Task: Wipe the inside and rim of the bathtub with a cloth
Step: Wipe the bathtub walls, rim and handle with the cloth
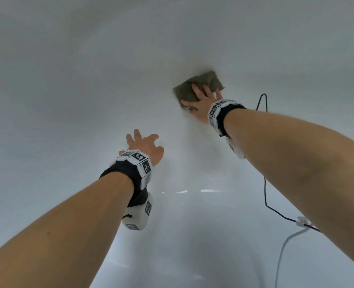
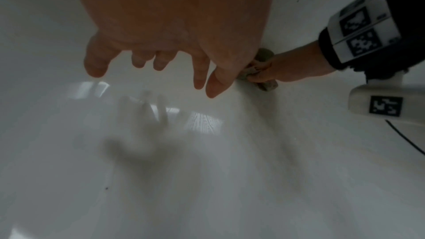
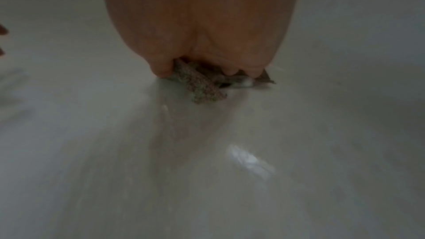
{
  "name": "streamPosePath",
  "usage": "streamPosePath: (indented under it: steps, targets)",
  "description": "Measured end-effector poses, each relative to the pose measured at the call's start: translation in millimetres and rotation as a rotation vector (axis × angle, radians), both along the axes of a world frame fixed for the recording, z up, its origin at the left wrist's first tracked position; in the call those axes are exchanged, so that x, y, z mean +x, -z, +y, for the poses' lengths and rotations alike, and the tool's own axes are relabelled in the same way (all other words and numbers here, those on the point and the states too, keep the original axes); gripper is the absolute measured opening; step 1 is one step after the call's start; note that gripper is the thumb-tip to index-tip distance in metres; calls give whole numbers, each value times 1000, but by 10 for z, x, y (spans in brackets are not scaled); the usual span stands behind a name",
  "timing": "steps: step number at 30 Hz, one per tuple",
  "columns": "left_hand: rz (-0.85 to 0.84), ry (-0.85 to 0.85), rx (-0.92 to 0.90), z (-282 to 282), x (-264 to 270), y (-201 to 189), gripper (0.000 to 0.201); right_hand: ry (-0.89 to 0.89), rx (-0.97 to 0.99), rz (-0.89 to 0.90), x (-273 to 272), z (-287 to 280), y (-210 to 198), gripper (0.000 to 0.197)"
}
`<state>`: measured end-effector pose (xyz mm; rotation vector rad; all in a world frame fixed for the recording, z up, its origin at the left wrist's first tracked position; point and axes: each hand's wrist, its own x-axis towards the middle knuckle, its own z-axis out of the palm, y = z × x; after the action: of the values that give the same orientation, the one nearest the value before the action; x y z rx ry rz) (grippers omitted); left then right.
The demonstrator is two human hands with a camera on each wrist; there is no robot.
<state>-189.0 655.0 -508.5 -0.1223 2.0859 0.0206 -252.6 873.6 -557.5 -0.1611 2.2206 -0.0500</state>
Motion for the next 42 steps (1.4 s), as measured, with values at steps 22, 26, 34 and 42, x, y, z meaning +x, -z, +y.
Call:
streamPosePath:
  steps: [22, 26, 34, 42]
  targets:
    - [-48, -24, 69, 328, 419, -374, 50, -438, 71, -727, 2358, 652, -576, 52]
    - [-57, -6, 63, 401, 513, -588, 54, -252, 33, -823, 2360, 672, -796, 63]
    - [-55, 48, 107, 527, 576, -1208, 54, -16, -144, -792, 2547, 388, -1203, 87]
    - [-32, 136, 144, 531, 913, -1834, 54, 51, -163, -695, 2660, 183, -1747, 113]
